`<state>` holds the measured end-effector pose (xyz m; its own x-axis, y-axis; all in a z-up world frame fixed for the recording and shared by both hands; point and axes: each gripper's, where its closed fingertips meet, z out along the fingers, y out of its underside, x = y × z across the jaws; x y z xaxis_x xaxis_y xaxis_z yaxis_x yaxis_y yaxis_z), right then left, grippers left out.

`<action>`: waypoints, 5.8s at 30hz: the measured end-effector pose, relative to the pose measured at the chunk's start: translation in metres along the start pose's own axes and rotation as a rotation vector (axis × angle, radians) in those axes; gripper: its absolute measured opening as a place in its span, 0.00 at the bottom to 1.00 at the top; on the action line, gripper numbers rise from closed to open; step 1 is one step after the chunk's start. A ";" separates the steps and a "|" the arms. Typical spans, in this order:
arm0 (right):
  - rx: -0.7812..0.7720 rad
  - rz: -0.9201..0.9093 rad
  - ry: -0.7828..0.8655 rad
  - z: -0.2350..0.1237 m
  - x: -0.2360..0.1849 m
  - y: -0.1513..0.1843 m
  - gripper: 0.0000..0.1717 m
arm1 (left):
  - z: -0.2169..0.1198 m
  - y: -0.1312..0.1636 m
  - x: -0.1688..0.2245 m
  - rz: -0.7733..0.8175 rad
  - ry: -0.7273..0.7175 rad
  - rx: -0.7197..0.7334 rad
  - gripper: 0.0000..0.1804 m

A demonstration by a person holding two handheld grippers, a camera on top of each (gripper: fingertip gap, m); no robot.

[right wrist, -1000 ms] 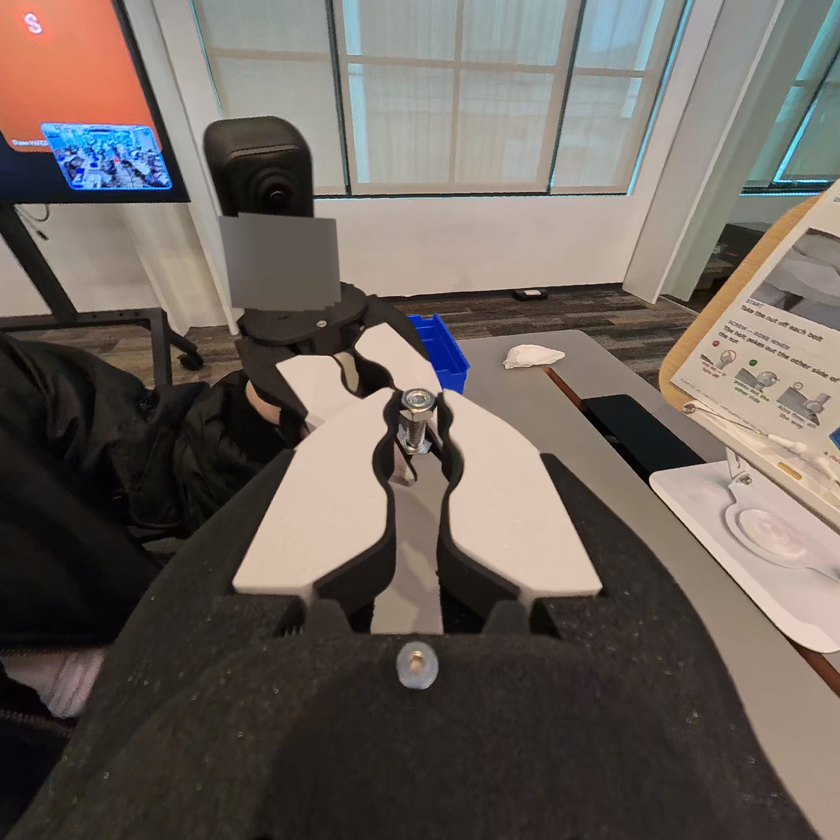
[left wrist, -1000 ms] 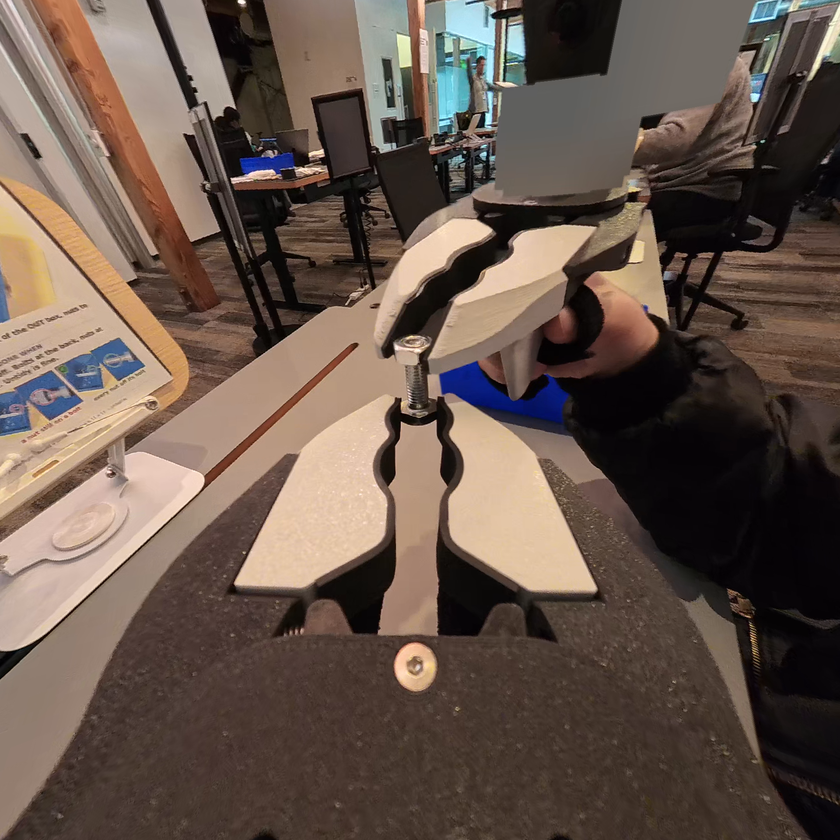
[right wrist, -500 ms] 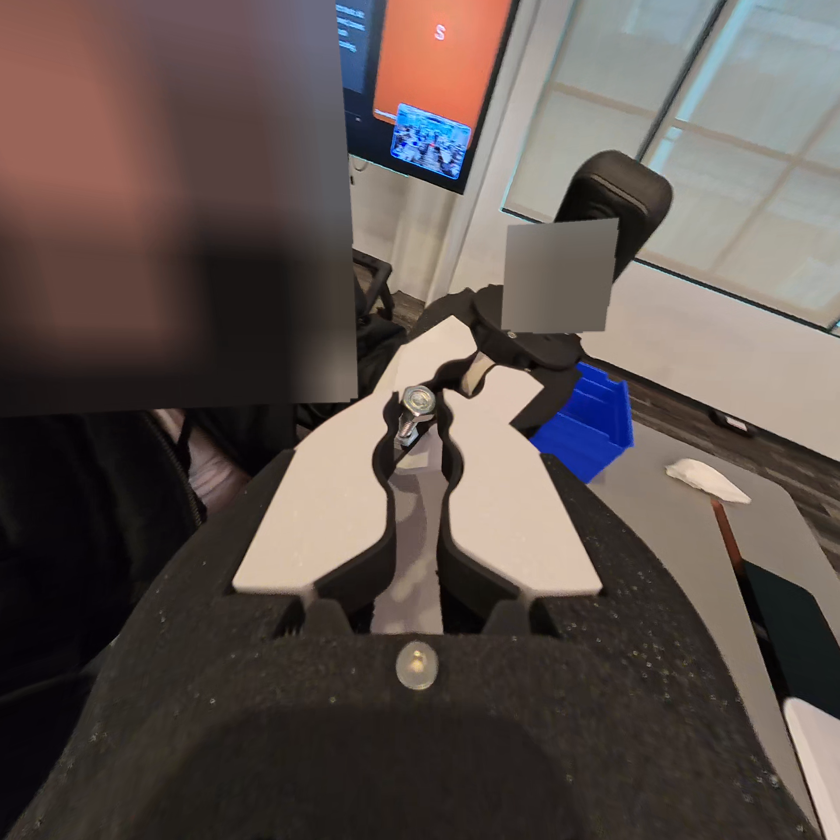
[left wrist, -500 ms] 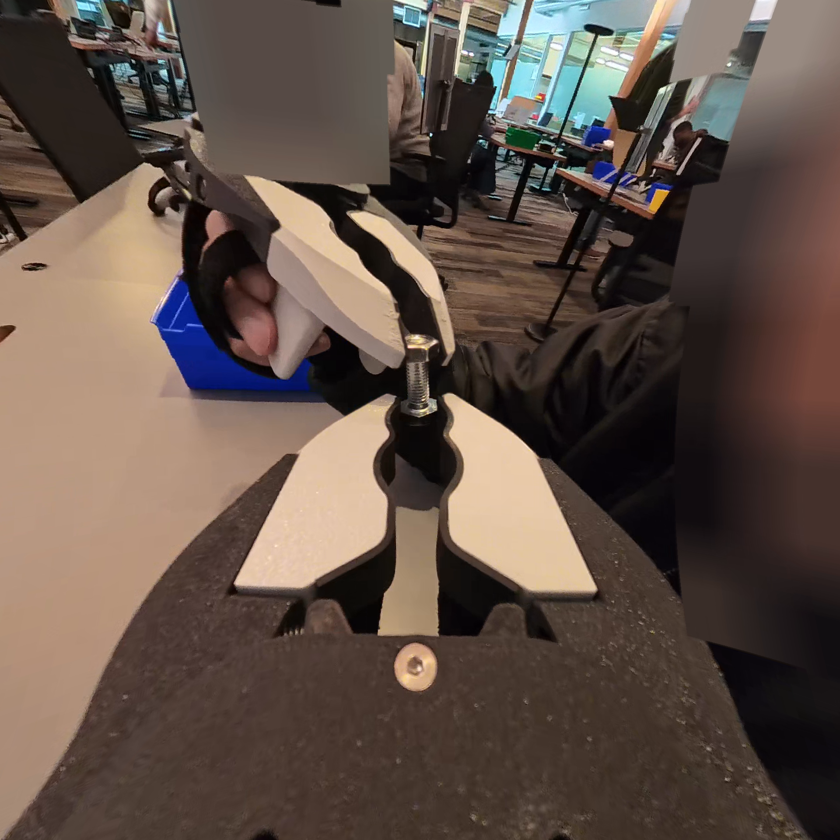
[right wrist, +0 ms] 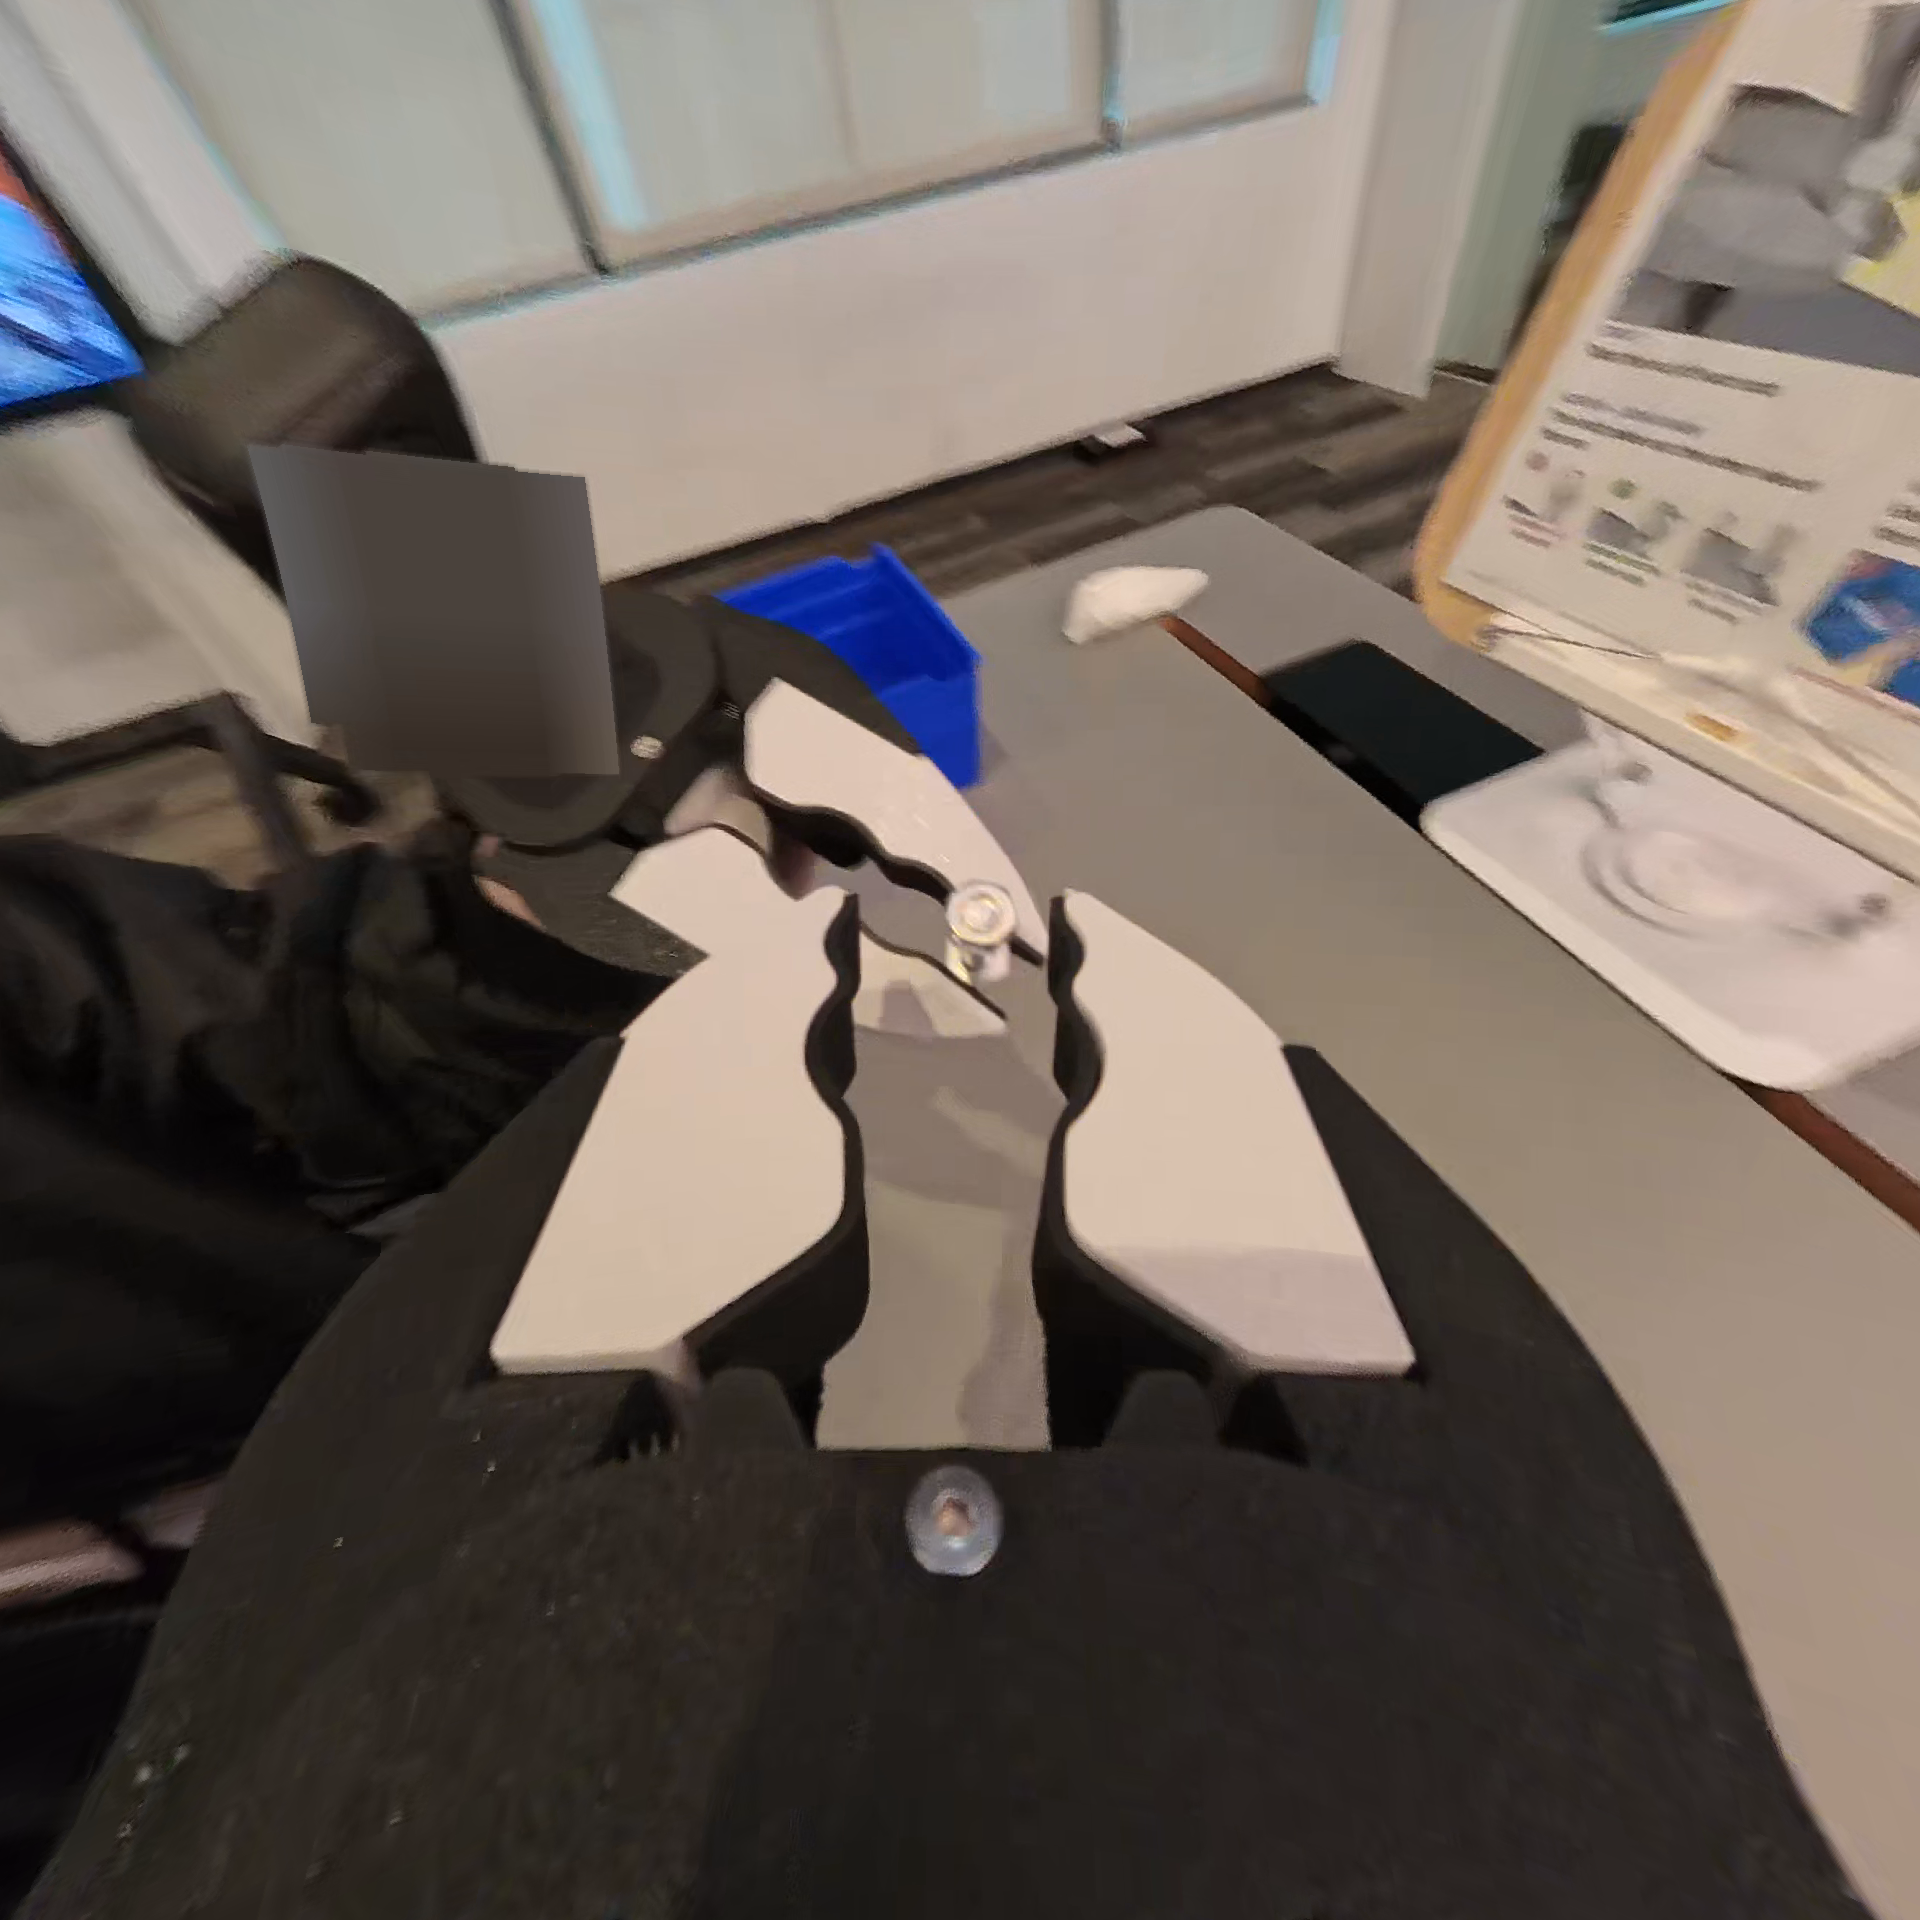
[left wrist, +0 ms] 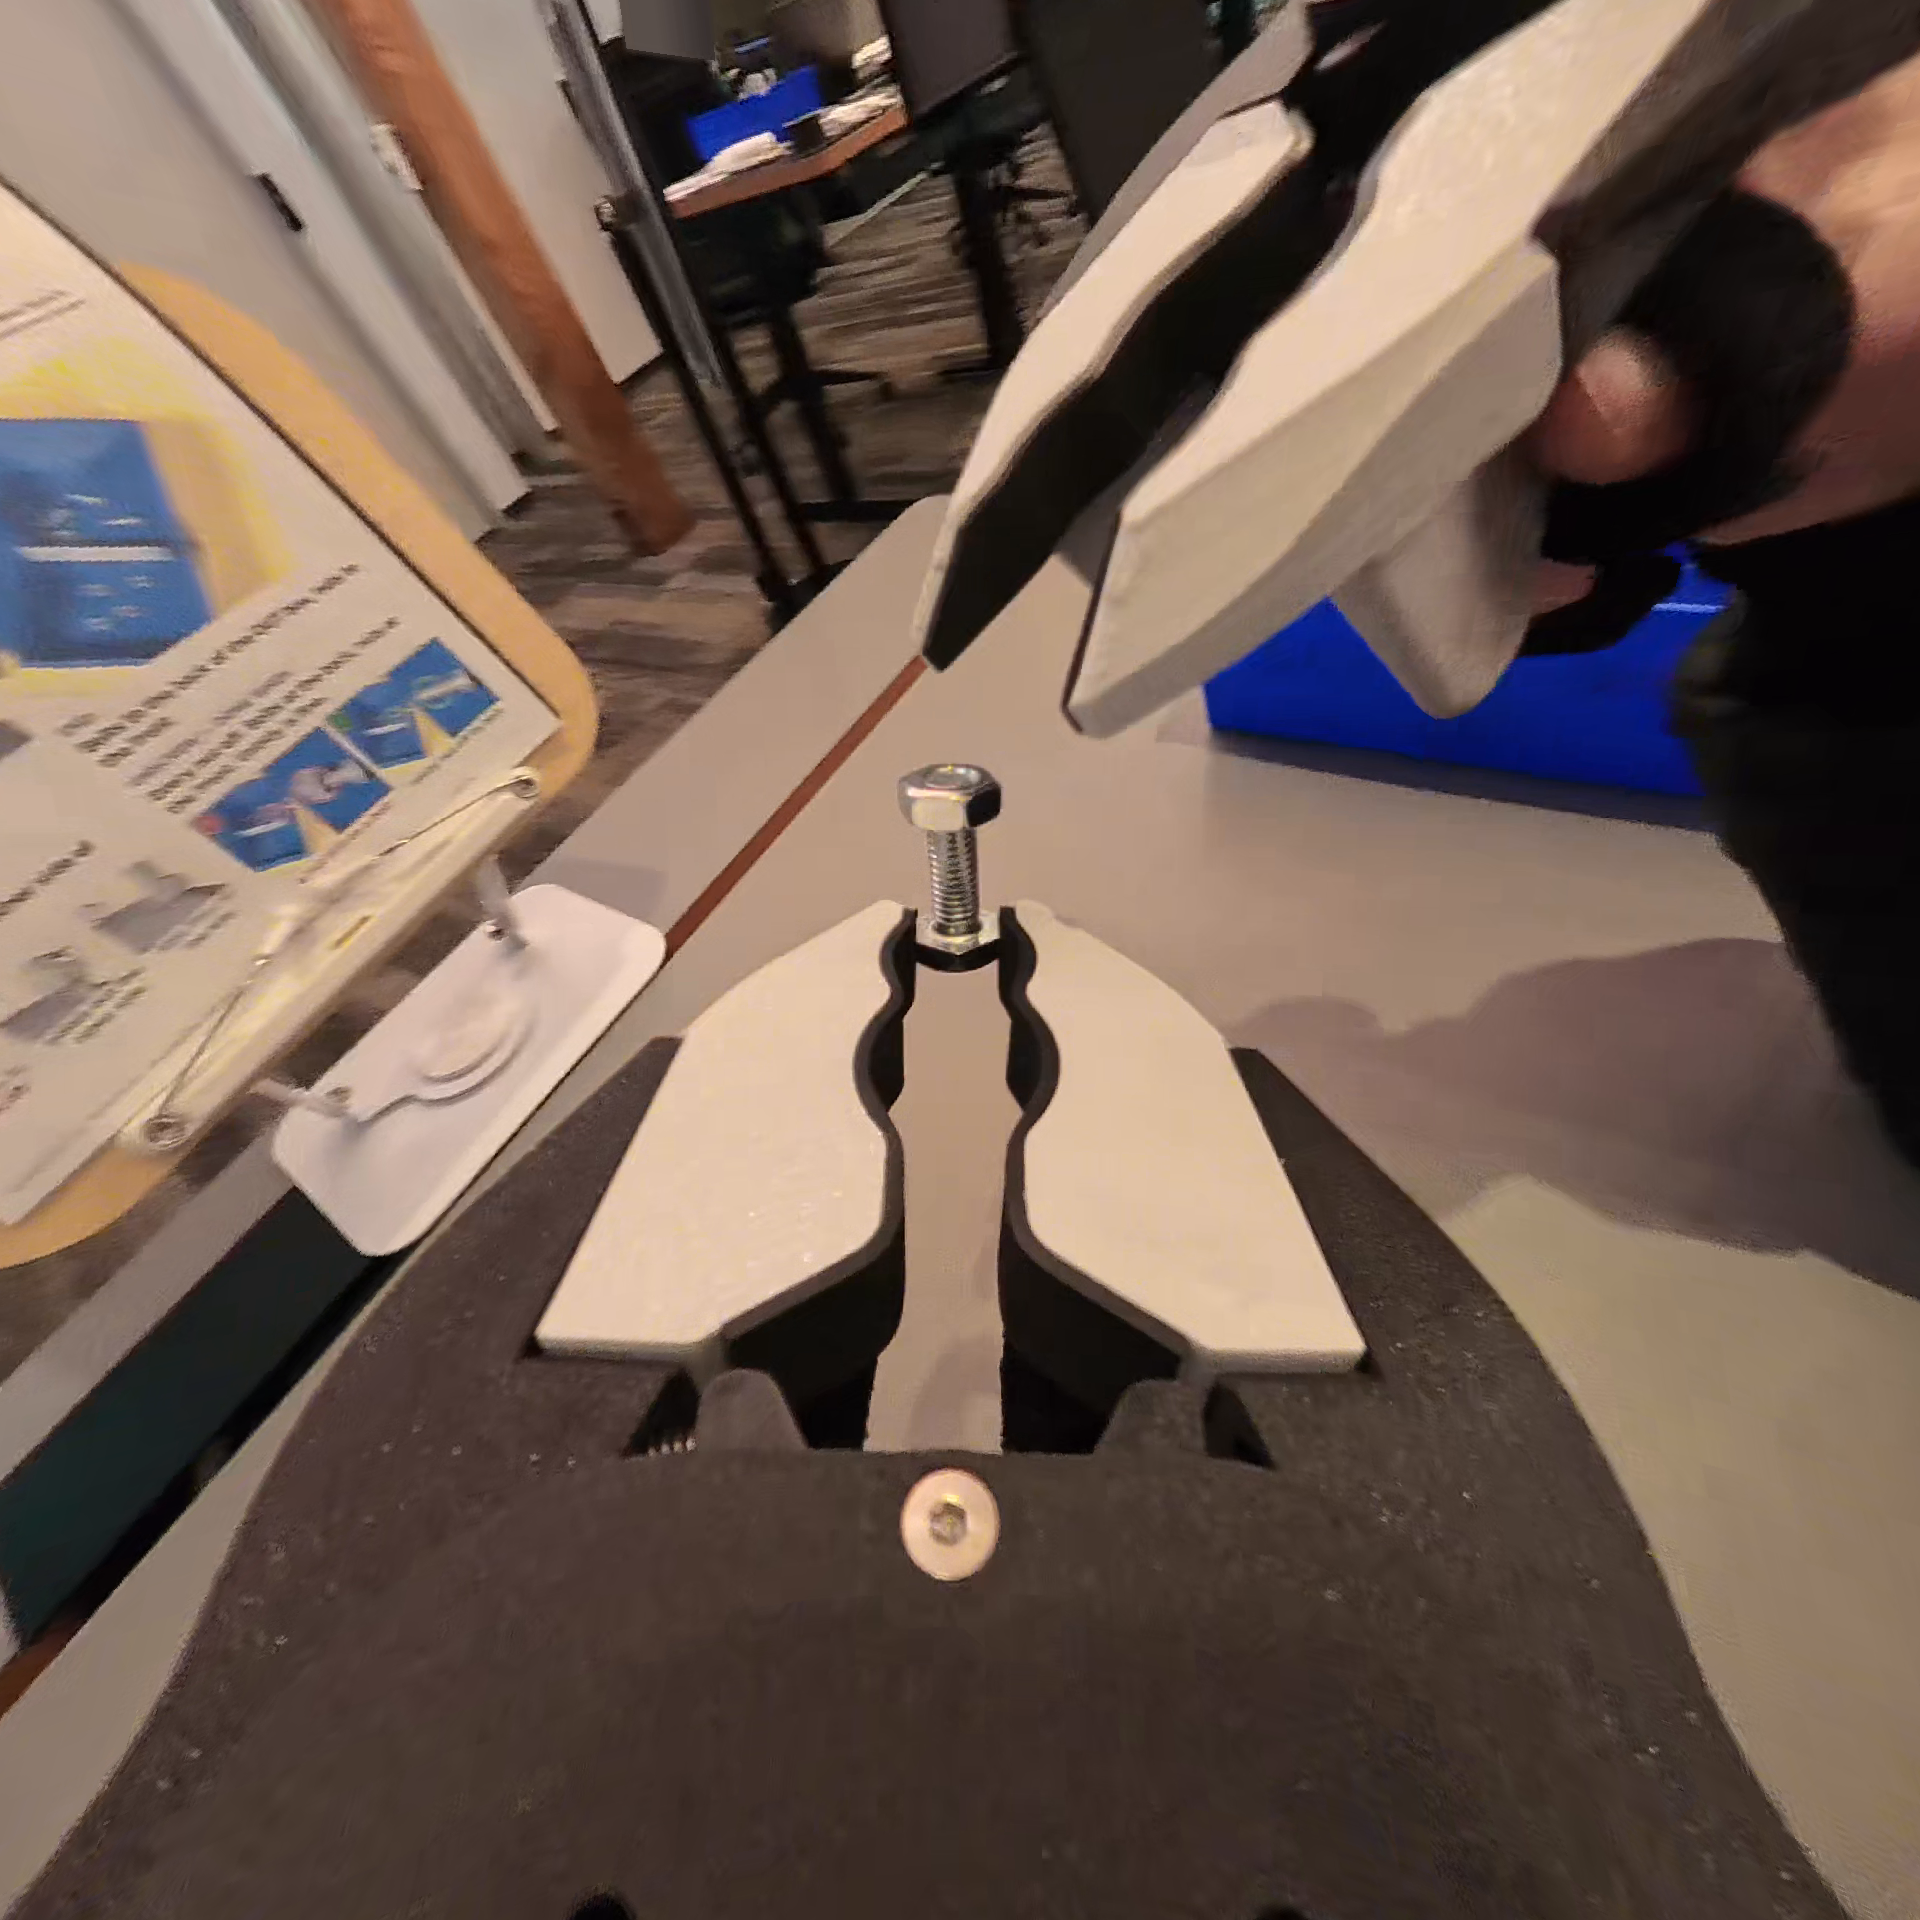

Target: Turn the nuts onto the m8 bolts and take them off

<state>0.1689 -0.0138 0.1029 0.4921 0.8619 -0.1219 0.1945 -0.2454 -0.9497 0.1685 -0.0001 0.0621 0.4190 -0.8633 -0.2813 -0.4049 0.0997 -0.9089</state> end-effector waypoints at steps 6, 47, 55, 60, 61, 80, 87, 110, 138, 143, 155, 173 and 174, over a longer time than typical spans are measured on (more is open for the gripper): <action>-0.090 -0.014 0.088 0.016 0.008 0.014 0.14 | 0.002 0.001 0.000 0.033 -0.030 -0.012 0.08; -0.115 -0.228 -0.170 0.009 -0.018 0.022 0.08 | -0.009 0.002 0.024 0.074 0.153 -0.027 0.08; -0.049 -0.672 -0.457 -0.014 -0.054 0.049 0.08 | -0.026 0.007 0.079 0.004 0.553 -0.057 0.08; -0.045 -0.585 -0.312 -0.005 -0.035 0.036 0.16 | -0.015 0.007 0.052 0.022 0.364 -0.055 0.08; -0.049 -0.521 -0.252 -0.001 -0.027 0.030 0.17 | -0.012 0.007 0.040 0.036 0.280 -0.056 0.08; -0.054 -0.026 0.011 0.022 -0.001 0.010 0.08 | -0.006 0.002 -0.005 0.133 -0.077 -0.038 0.08; -0.078 -0.474 -0.269 0.001 -0.038 0.026 0.08 | -0.021 0.001 0.044 0.047 0.318 -0.026 0.08; -0.058 0.015 0.096 0.016 -0.003 0.009 0.14 | -0.006 0.004 -0.004 0.224 -0.112 -0.065 0.08; -0.044 0.009 -0.066 0.011 -0.015 0.007 0.17 | -0.014 0.000 0.007 0.216 -0.044 -0.060 0.08; -0.082 0.014 -0.014 0.018 -0.014 0.012 0.09 | -0.013 0.001 0.003 0.239 -0.079 -0.073 0.08; -0.073 -0.802 -0.287 -0.011 -0.059 0.038 0.09 | -0.032 0.000 0.071 0.093 0.446 -0.042 0.08; -0.041 -0.023 0.122 0.017 -0.004 0.005 0.14 | -0.011 0.008 -0.003 0.175 -0.091 -0.105 0.08; -0.051 -0.010 0.107 0.019 -0.006 0.007 0.14 | -0.011 0.007 -0.003 0.177 -0.092 -0.102 0.08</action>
<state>0.1512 -0.0120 0.0915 0.5770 0.8129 -0.0789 0.2411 -0.2619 -0.9345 0.1560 -0.0025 0.0600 0.4050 -0.7873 -0.4648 -0.5565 0.1912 -0.8086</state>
